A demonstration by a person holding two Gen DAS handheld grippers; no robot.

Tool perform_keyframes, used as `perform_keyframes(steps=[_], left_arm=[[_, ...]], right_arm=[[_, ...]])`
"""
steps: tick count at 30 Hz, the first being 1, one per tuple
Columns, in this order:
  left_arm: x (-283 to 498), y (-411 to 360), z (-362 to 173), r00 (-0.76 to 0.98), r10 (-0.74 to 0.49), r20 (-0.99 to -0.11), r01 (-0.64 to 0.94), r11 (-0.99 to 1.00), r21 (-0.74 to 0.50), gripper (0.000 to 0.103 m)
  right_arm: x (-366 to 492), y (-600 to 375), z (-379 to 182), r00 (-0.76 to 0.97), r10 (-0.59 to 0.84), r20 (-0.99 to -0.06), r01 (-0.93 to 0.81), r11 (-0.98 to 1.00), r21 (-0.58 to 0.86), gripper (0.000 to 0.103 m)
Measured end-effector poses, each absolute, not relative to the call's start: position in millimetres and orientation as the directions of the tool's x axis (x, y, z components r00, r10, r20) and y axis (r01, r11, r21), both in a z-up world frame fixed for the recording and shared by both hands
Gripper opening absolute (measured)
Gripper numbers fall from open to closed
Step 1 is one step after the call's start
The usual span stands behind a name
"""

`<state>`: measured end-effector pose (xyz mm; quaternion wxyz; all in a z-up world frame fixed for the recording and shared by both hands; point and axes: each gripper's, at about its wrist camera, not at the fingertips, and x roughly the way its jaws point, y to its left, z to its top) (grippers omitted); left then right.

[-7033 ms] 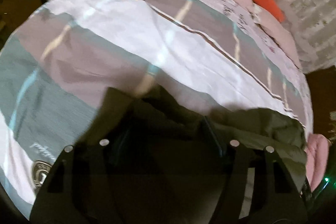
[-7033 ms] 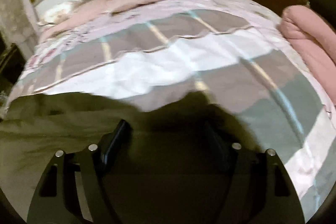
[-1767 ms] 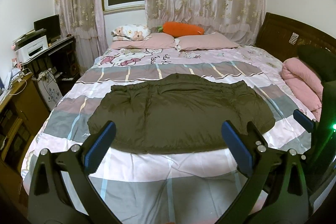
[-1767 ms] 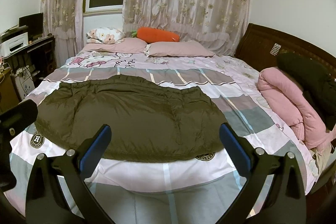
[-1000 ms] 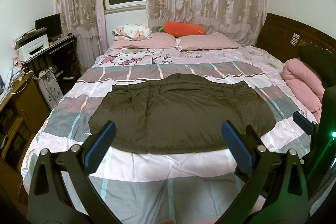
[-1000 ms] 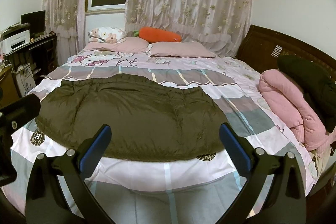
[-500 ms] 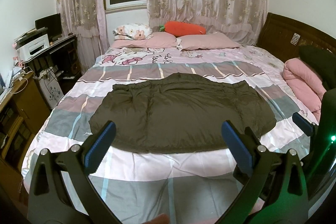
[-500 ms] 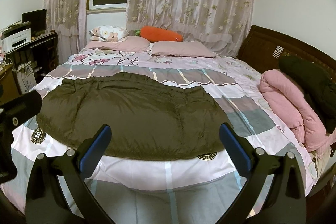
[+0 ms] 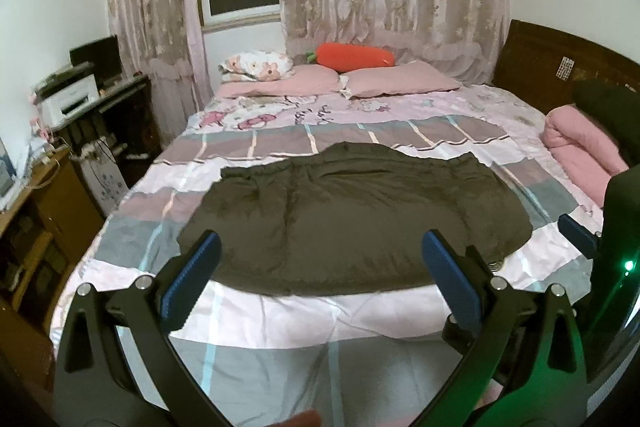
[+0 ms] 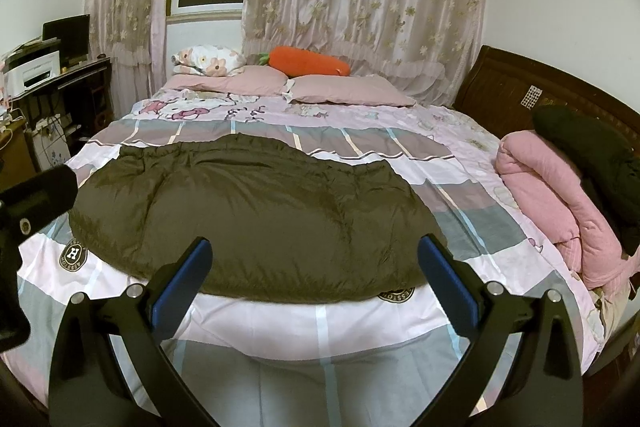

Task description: Fold large clothes

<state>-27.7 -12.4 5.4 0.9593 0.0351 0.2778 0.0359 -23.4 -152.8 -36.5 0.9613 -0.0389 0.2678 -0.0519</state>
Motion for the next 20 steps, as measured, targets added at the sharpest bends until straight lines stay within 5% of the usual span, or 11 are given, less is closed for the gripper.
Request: perform_keyframes(steps=[9,14,20], left_arm=[[-29,-3,6,0.869,0.029,-0.495,-0.028,1.0,0.01,0.101],[-15,1,-2,0.804,-0.031,-0.593,0.01,0.999,-0.038,0.101],[-13,0,-5,0.805,-0.018,-0.594,0.01,1.0,-0.017,0.101]], right_arm=[[-21,-157,-44,0.842,-0.117,-0.527,0.073,0.992,-0.104,0.102],[-21,-159,-47,0.839,-0.114,-0.533,0.072,0.992,-0.099,0.102],[-21,-163,-48,0.838,-0.11,-0.535,0.066,0.993,-0.101,0.102]])
